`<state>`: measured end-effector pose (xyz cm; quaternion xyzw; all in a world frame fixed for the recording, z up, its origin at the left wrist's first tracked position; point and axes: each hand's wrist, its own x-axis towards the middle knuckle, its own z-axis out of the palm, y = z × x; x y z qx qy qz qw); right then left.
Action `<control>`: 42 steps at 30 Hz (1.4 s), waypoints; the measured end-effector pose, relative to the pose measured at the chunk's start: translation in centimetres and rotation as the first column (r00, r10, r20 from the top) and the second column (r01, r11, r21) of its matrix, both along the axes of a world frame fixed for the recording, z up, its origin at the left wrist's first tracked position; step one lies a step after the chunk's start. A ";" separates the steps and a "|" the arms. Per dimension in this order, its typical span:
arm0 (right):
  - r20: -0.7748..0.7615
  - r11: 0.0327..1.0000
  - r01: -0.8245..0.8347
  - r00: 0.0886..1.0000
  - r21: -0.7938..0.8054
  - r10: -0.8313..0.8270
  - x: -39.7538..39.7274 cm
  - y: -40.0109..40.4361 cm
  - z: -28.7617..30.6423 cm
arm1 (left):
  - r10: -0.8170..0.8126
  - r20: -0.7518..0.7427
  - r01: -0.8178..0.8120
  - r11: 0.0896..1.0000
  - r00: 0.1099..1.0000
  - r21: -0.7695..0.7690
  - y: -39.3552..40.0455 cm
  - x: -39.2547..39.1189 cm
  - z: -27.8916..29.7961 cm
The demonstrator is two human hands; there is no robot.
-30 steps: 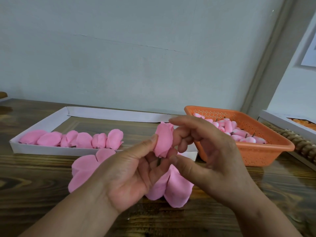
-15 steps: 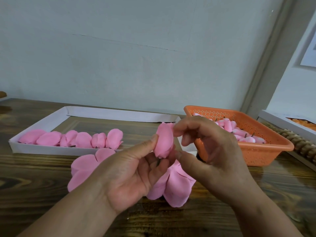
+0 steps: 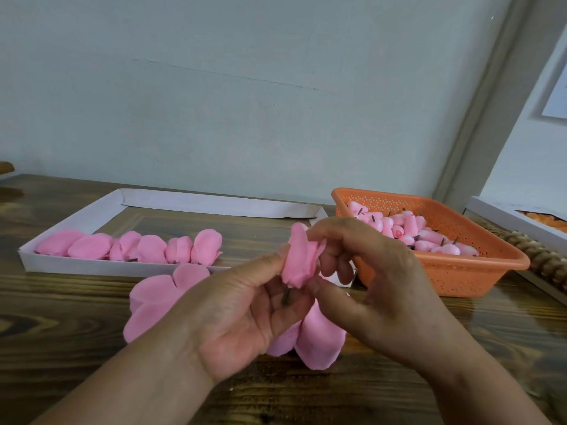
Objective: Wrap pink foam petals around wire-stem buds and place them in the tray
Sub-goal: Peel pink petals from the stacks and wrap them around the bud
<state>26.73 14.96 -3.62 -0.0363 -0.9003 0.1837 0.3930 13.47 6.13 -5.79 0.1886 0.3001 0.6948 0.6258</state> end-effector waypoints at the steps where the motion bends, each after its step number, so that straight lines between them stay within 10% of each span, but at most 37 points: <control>1: 0.012 1.000 -0.003 1.000 -0.009 0.003 0.0 0.0 0.0 | -0.001 -0.012 0.001 1.000 1.000 -0.002 0.0 0.1 0.0; 34: 0.134 0.972 -0.091 0.983 -0.214 0.122 0.5 0.2 0.1 | 0.059 -0.092 -0.062 0.998 0.994 -0.031 0.0 0.1 -0.1; 42: -0.030 0.962 -0.013 1.000 -0.272 0.005 -0.8 -0.2 -0.6 | 0.156 -0.161 -0.154 0.988 0.974 0.024 0.1 0.4 -0.1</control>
